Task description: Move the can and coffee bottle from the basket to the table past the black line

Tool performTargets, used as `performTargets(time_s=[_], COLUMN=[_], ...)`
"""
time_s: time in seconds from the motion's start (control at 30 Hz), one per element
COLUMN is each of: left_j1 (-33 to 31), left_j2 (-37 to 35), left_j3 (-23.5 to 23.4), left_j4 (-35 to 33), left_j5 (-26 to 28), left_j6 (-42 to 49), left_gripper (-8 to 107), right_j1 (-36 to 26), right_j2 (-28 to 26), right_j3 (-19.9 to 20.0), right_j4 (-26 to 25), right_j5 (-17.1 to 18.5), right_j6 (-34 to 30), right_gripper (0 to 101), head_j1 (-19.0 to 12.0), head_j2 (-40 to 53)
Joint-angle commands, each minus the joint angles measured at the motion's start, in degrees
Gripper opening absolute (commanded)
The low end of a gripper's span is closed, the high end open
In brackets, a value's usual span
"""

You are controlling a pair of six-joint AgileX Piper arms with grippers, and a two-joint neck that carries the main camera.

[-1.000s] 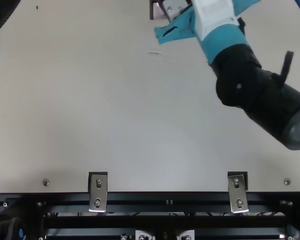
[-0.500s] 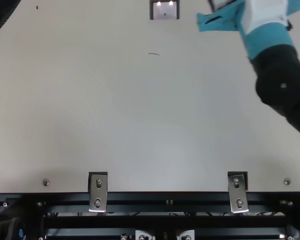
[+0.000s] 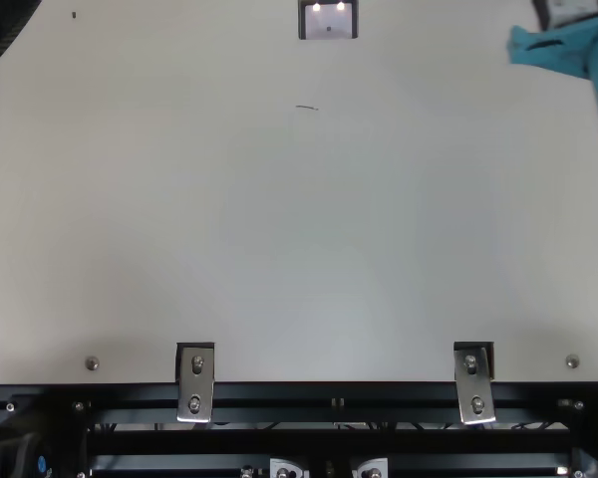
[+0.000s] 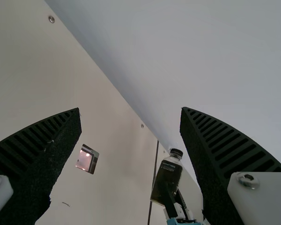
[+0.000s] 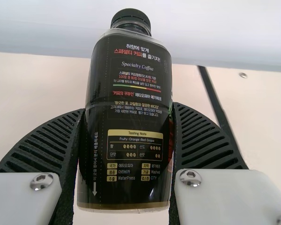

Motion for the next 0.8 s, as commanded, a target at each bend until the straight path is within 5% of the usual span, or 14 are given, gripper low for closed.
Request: performTargets(time_s=[0.0,0.4,0.77], left_j1=[0.00,0.00,0.00], left_j2=[0.00,0.00,0.00], left_j3=[0.00,0.00,0.00], left_j4=[0.00,0.00,0.00], left_j5=[0.00,0.00,0.00], left_j6=[0.00,0.00,0.00], left_gripper=[90,90,90], right_j1=[-1.69,-11.02,-19.62], right_j2=[-1.02,-5.69,-6.85], right_j3=[1.20,6.18,7.59], right_j4=[0.11,1.58,1.10], right_j5=[-0.22,-0.93,-1.54], right_j6=[0.03,-1.06,-2.52], right_gripper=[0,0,0], head_j1=[-2.08,-3.92,-3.99], head_j2=[-2.68,-13.47,-13.92])
